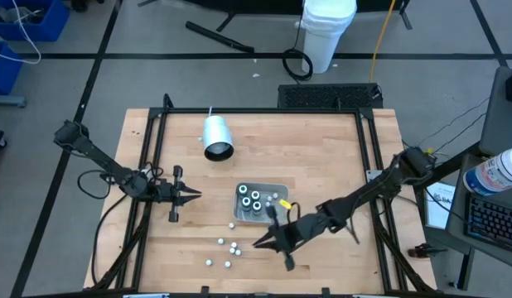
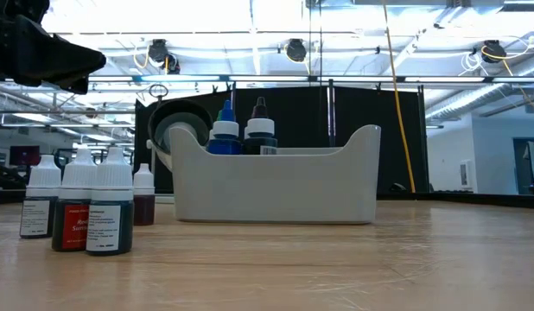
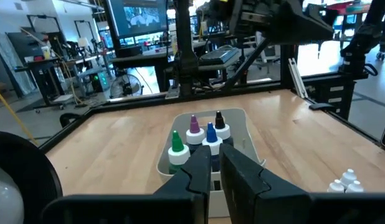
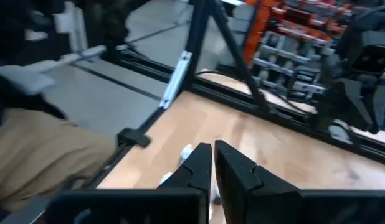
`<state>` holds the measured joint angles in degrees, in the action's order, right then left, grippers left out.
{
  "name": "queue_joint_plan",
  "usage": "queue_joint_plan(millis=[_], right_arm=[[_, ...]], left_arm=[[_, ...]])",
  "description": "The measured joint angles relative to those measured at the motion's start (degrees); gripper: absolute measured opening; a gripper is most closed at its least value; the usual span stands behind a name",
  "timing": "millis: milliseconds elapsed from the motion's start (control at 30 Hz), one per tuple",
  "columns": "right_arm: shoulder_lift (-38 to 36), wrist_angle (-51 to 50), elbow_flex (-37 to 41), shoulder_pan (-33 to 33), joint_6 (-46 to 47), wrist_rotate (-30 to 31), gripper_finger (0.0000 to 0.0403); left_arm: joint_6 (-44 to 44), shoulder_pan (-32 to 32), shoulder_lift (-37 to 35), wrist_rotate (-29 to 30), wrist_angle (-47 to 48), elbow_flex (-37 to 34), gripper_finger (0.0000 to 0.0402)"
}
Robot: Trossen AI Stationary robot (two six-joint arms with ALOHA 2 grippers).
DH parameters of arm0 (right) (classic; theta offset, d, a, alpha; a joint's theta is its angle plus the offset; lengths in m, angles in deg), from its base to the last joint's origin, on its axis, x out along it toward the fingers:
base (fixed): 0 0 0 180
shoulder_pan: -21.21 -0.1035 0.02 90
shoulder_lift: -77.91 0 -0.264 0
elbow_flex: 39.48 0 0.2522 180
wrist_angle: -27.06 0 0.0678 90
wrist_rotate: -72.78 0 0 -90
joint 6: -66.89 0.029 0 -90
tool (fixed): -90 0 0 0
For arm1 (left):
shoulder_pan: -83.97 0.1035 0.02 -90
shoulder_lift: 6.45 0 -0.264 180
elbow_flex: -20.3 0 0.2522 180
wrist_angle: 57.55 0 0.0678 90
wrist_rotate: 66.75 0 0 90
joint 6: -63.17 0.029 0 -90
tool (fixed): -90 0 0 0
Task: Pick & Place food coloring
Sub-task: Put the green food coloring bottle into the gray bin
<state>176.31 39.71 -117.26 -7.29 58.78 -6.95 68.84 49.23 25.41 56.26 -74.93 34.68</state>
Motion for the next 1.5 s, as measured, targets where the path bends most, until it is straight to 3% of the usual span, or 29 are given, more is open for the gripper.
queue_joint_plan(millis=[100,233,367,500,767,867,1100,1233,1367,1500], right_arm=[[3.91,-5.03,-6.04,-0.74,-0.07,5.86,0.0017],[7.42,-27.67,-17.84,-1.25,6.55,17.09,0.0014],[8.42,-40.51,-24.8,-0.76,13.3,18.16,0.0004],[7.98,-41.91,-25.54,-0.74,14.99,17.96,0.0001],[9.72,-43.65,-29.27,1.78,24.92,7.91,0.0001],[12.25,-48.66,-33.1,2.63,26.59,7.3,0.0],[16.46,-43.66,-36.88,1.14,20.67,-0.82,0.0],[18.19,-40.01,-36.86,-1.39,17.27,-1.54,0.0002],[21.04,-34.98,-36.86,-2.89,16.41,-1.64,0.0027],[24.54,-33.15,-36.86,-3.01,16.91,-1.47,0.0077]], left_arm=[[0.0,0.0,0.02,-0.01,0.0,0.0,0.0042],[0.0,0.0,0.02,-0.02,-0.12,0.0,0.0042],[0.02,0.0,0.0,-0.02,-0.28,0.0,0.0042],[0.02,0.0,0.0,-0.02,-0.28,0.0,0.0042],[0.02,0.0,0.0,-0.04,-0.28,0.0,0.0042],[0.02,0.0,0.0,-0.04,-0.32,0.0,0.0042],[0.04,0.0,0.0,-0.04,-0.33,0.0,0.0042],[0.04,0.0,0.01,-0.03,-0.37,0.0,0.0042],[0.04,0.0,0.01,-0.04,-0.37,0.0,0.0042],[0.04,0.0,0.02,-0.04,-0.37,0.0,0.0042]])
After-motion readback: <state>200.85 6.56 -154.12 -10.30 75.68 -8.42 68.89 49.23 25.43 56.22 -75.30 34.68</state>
